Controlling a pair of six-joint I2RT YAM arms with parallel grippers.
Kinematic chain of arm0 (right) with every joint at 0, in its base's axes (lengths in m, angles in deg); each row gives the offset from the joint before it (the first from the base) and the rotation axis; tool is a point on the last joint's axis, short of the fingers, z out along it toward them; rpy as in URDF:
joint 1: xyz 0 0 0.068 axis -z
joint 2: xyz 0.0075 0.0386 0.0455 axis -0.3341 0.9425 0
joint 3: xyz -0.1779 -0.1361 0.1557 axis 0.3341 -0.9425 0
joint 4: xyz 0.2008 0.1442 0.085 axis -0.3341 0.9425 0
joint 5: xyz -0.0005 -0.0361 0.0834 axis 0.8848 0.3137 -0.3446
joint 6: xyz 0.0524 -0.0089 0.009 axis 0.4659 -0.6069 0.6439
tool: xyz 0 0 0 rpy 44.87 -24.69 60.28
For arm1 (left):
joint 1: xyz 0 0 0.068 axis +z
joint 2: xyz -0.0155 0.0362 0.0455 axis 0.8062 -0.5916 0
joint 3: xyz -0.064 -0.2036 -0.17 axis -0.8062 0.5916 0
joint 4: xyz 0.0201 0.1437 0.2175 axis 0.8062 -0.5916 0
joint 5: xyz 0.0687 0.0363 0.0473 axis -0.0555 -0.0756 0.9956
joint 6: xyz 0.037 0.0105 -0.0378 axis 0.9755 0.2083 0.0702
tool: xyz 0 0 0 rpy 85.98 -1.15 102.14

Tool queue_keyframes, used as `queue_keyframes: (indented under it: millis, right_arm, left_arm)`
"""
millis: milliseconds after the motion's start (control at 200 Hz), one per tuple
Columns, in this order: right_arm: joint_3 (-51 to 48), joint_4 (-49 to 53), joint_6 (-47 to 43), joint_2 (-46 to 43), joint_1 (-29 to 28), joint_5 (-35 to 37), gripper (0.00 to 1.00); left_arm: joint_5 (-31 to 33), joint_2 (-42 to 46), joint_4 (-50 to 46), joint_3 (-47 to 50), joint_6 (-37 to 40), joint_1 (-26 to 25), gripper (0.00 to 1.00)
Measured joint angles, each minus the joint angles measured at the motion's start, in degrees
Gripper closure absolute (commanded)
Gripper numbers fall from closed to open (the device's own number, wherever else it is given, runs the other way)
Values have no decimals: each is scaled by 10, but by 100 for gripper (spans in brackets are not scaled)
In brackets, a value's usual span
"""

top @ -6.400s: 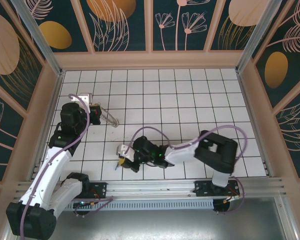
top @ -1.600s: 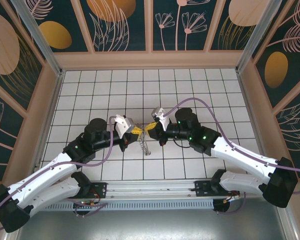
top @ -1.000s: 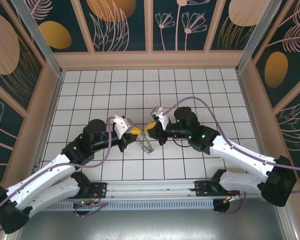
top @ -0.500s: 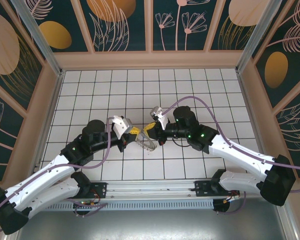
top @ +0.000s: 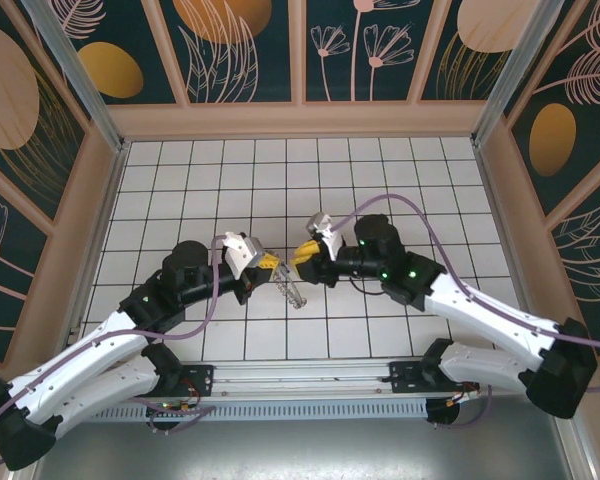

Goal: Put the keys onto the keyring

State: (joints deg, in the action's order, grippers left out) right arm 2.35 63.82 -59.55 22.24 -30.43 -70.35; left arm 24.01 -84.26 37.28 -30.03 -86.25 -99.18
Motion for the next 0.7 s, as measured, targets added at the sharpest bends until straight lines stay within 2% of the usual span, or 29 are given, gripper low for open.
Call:
queue_keyframes:
  millis: [190,525,701]
  right_arm:
    - [-27,-31,-30,-93,0,15,53]
    - [-108,-113,-82,-113,-1,-49,54]
    - [-115,-153,-97,-118,-10,-89,54]
  left_arm:
    - [-16,1,1,0,0,0,100]
    - [-114,26,37,0,-23,0,100]
    - [-144,40,57,0,-34,0,100]
